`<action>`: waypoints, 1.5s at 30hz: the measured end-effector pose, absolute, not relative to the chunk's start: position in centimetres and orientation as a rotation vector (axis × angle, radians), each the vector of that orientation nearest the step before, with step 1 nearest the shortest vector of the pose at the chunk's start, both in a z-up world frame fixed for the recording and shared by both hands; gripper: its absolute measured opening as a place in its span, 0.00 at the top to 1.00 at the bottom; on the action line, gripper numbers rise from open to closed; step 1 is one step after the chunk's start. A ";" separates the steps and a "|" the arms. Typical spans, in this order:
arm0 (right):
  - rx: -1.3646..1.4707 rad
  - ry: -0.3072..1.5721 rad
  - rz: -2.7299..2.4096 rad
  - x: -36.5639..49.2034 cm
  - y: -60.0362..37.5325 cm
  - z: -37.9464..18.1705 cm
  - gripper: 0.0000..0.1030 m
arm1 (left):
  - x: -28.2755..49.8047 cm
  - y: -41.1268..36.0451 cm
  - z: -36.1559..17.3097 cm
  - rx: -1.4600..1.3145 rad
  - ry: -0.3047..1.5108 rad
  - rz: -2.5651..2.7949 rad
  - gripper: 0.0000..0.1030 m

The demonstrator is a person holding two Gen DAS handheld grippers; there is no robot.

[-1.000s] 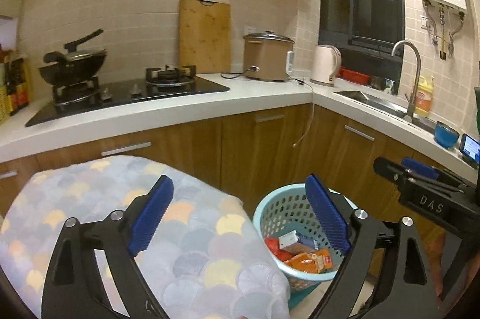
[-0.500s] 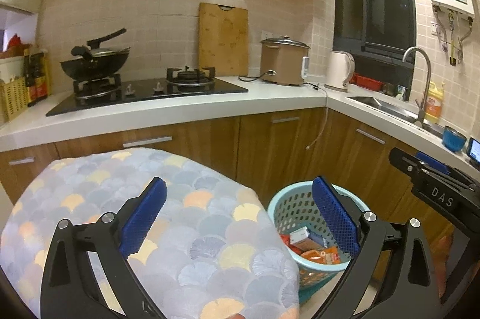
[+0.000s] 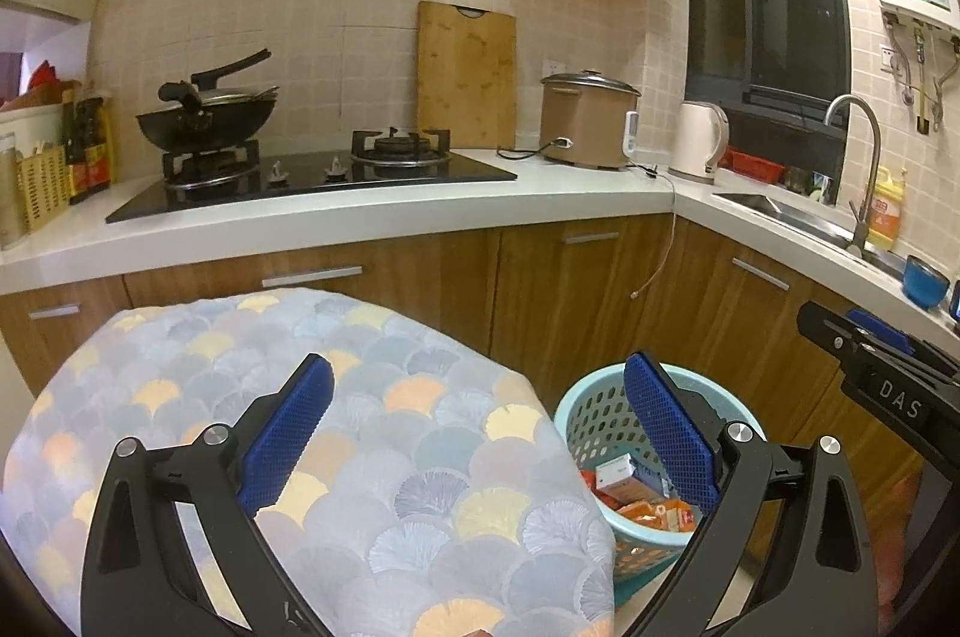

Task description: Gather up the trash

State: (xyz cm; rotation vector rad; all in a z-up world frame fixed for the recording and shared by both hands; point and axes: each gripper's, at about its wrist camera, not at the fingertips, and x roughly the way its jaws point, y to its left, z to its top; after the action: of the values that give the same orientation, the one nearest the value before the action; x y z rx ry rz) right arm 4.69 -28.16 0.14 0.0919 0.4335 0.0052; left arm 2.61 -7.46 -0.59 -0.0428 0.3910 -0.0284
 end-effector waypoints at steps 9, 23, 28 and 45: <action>0.092 0.433 0.001 4.7 -28.4 -0.1 0.47 | 2.5 -7.9 -0.6 -0.043 0.388 -0.037 0.08; 0.085 0.435 0.001 4.9 -28.1 -0.3 0.47 | 2.6 -8.1 -0.7 -0.055 0.391 -0.033 0.08; 0.083 0.441 0.002 5.1 -28.0 -0.5 0.47 | 2.7 -8.0 -0.8 -0.058 0.394 -0.029 0.08; 0.083 0.446 0.003 5.4 -28.2 -0.8 0.47 | 2.8 -7.9 -1.0 -0.064 0.392 -0.022 0.08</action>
State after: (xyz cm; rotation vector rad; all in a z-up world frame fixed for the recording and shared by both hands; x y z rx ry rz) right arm 5.38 -28.20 -0.79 0.0831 0.4463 0.0029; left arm 2.82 -7.89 -0.97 -0.0641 0.3921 -0.0219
